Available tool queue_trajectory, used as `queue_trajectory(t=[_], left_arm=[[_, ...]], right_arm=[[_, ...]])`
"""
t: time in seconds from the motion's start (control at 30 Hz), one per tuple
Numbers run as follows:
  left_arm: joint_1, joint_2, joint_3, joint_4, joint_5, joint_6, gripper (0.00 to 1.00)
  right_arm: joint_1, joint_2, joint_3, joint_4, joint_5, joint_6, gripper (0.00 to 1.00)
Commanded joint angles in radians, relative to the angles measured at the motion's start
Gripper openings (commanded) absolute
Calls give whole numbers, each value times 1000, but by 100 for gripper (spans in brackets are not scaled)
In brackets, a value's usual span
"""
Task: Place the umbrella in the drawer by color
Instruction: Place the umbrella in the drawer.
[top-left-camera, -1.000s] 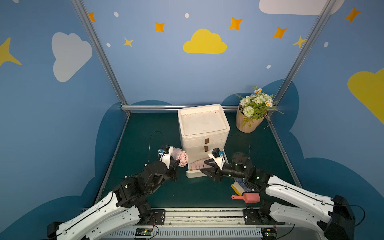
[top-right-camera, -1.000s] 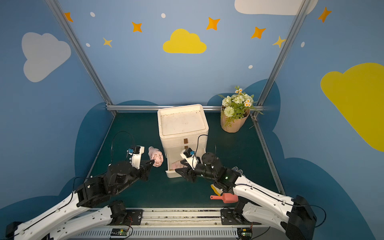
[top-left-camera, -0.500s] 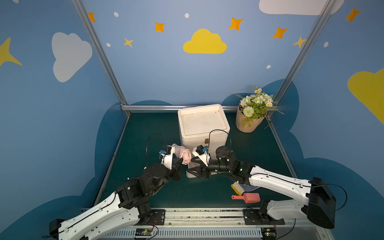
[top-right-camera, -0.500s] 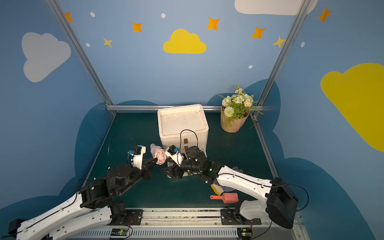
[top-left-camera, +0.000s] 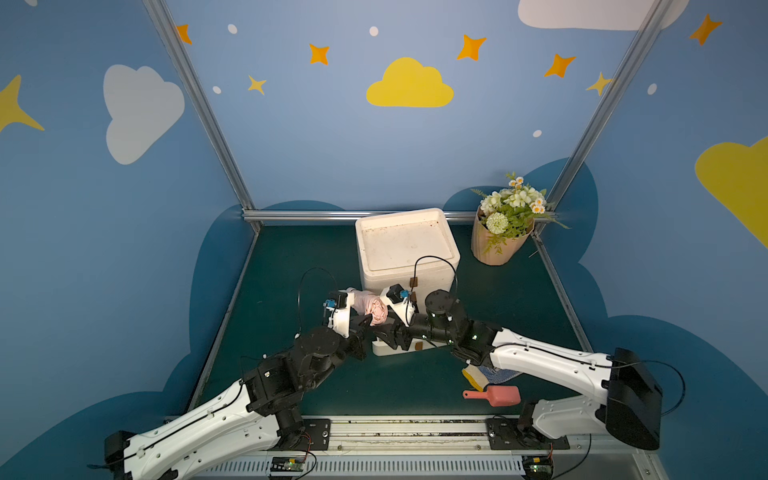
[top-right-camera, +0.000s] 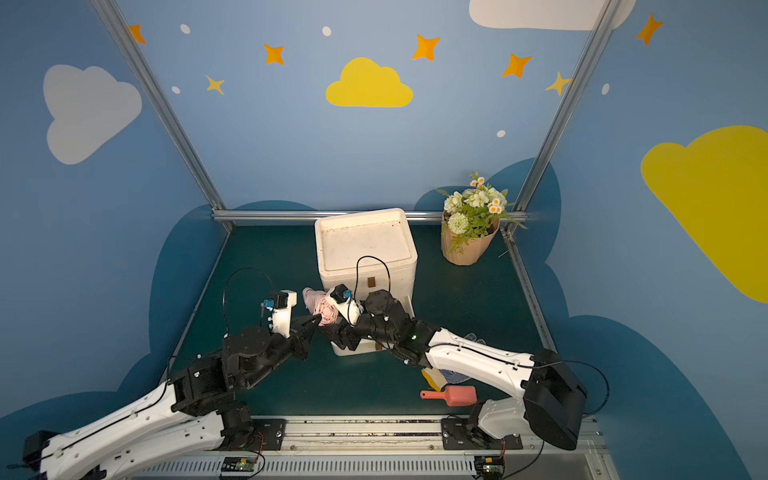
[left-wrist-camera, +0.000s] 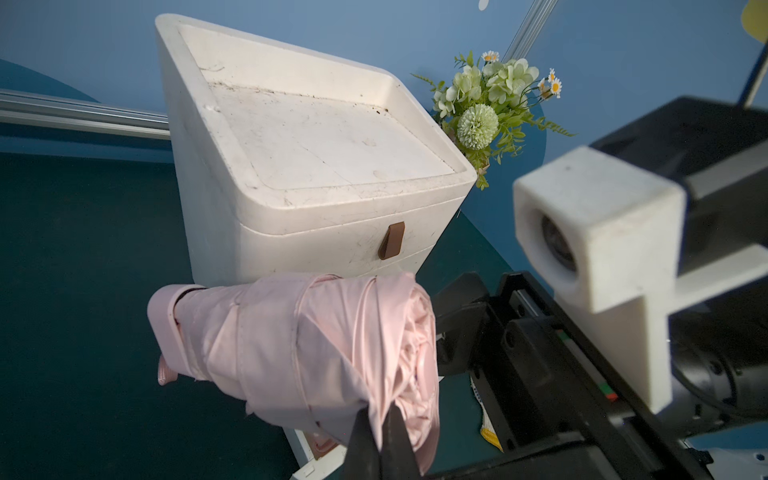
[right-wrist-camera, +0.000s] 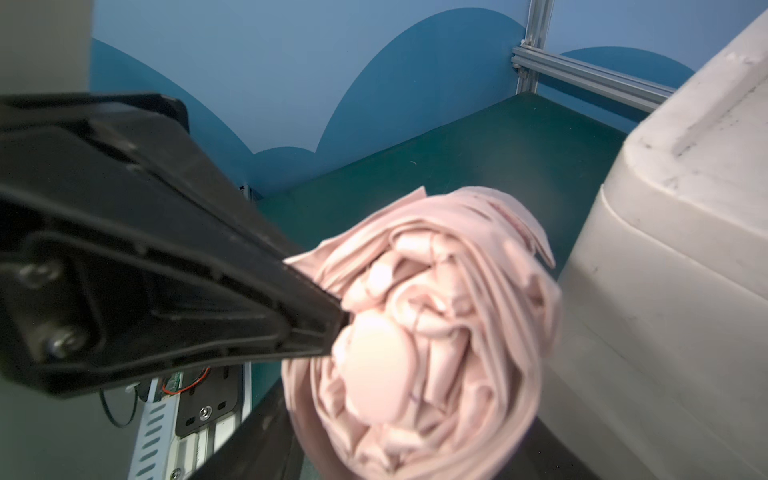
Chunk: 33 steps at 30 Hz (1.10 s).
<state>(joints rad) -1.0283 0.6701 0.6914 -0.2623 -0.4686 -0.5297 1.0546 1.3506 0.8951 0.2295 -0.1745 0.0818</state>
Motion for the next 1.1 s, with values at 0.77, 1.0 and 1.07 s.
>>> queue_trajectory(t=[0.77,1.0,1.07], left_arm=[[-30,18,38,14,-28,5,30],[-30,-97,76,-85,-130,79,71],[-30,-122,79,-111,-155,93,76]], right_arm=[[-4,-76,-45,70,189,67,0],[-30,-218,-90,-48,225,51,0],[-45,-277,-84,-154,253,57,0]])
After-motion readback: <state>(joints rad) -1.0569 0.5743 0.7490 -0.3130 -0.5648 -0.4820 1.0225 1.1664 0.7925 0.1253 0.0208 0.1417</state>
